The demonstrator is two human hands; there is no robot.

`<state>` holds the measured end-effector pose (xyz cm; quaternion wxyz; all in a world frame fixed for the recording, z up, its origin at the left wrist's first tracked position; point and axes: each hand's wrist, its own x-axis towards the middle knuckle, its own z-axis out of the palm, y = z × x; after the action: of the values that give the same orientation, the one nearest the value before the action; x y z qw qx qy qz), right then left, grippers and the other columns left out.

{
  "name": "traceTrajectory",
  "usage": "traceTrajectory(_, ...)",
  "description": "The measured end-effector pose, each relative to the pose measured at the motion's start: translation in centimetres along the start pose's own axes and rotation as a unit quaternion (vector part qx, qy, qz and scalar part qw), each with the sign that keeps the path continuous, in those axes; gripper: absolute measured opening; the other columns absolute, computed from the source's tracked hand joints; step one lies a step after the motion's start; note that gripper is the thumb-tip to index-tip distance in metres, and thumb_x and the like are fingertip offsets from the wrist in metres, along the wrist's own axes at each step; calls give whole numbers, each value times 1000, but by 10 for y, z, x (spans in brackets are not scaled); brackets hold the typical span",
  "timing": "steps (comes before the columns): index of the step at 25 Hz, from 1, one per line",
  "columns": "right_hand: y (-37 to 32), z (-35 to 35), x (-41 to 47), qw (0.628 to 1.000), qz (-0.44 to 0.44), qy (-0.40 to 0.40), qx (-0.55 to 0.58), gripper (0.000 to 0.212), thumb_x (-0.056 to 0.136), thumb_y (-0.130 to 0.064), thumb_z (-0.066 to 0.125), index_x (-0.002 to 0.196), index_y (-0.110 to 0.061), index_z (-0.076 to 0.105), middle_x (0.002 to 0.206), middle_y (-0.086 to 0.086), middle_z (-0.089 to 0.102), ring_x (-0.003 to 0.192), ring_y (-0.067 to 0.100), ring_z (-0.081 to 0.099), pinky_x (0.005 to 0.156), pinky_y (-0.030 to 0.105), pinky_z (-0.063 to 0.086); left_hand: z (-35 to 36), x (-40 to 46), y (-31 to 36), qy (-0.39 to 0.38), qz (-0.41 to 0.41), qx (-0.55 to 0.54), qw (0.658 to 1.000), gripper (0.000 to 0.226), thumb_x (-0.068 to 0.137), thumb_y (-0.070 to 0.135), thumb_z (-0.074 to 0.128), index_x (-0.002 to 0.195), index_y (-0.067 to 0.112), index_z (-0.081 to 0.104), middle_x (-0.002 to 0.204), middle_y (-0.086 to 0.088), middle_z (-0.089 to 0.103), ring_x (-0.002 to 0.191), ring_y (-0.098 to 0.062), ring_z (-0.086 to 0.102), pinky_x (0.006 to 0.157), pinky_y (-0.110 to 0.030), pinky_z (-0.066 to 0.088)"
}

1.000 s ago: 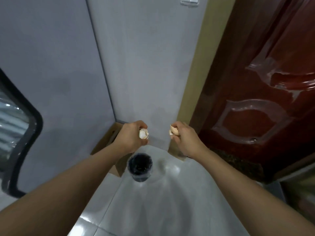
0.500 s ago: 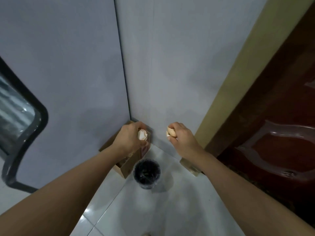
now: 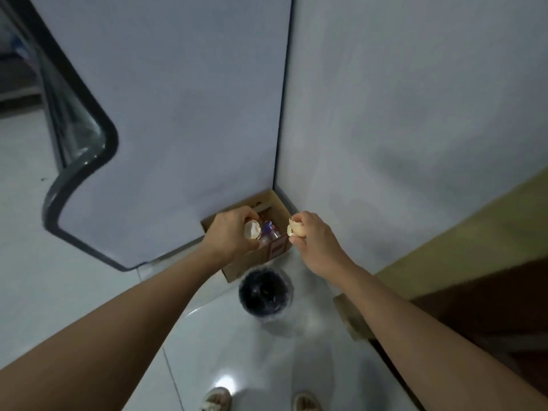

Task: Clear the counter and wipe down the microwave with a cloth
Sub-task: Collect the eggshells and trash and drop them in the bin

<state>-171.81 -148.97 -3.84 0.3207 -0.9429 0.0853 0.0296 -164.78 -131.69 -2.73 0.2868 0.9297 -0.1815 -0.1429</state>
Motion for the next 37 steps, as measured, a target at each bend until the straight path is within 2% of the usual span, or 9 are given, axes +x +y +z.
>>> traceTrajectory(5, 50, 24, 17, 996, -47, -70, 22, 33, 89, -8, 57, 122, -3, 50, 124, 14, 50, 111, 28, 50, 92, 31, 38, 60, -8, -6, 41, -99, -10, 994, 50, 67, 21, 81, 113, 18, 62, 110, -2, 67, 91, -14, 56, 73, -23, 40)
traceTrajectory(8, 79, 51, 25, 994, -60, -91, 29, 33, 89, -6, 57, 121, -3, 51, 124, 15, 50, 110, 28, 50, 90, 29, 37, 99, -6, -18, 51, -131, -19, 990, 51, 67, 22, 82, 113, 19, 60, 111, -2, 66, 89, -12, 55, 71, -22, 41)
traceTrajectory(12, 117, 99, 35, 992, -72, -104, 24, 30, 88, -5, 58, 117, -2, 52, 119, 15, 51, 106, 29, 52, 85, 26, 36, 153, 3, -50, 48, -157, -27, 986, 52, 68, 26, 82, 114, 20, 59, 113, -1, 65, 97, -17, 59, 73, -22, 44)
traceTrajectory(18, 186, 197, 52, 992, -71, -108, 7, 31, 90, -7, 57, 120, -4, 50, 120, 14, 51, 105, 28, 51, 79, 20, 33, 248, 24, -122, 57, -167, -17, 984, 50, 68, 25, 82, 113, 19, 59, 113, -2, 65, 100, -19, 59, 74, -23, 43)
traceTrajectory(22, 240, 275, 67, 991, -71, -115, -6, 33, 90, -9, 58, 122, -6, 49, 122, 13, 50, 107, 27, 51, 86, 30, 40, 324, 47, -183, 59, -164, -9, 985, 49, 69, 22, 81, 113, 18, 59, 115, -4, 64, 102, -21, 59, 75, -23, 41)
traceTrajectory(28, 308, 382, 92, 991, -67, -114, -23, 34, 89, -11, 59, 122, -8, 49, 125, 11, 50, 109, 26, 50, 89, 31, 38, 425, 78, -264, 67, -149, 0, 987, 50, 67, 20, 82, 112, 17, 60, 113, -4, 65, 100, -21, 59, 73, -23, 40)
traceTrajectory(32, 344, 438, 106, 989, -62, -123, -47, 36, 89, -12, 58, 124, -9, 48, 125, 12, 49, 114, 28, 49, 96, 39, 40, 474, 98, -308, 65, -139, 15, 988, 54, 67, 20, 82, 116, 16, 59, 116, -5, 64, 104, -24, 59, 81, -29, 46)
traceTrajectory(37, 370, 481, 123, 983, -51, -158, -72, 37, 90, -12, 58, 125, -9, 46, 126, 13, 46, 111, 30, 51, 90, 37, 43, 510, 121, -341, 48, -121, 46, 990, 55, 70, 17, 78, 121, 13, 57, 120, -9, 63, 110, -26, 58, 88, -33, 46)
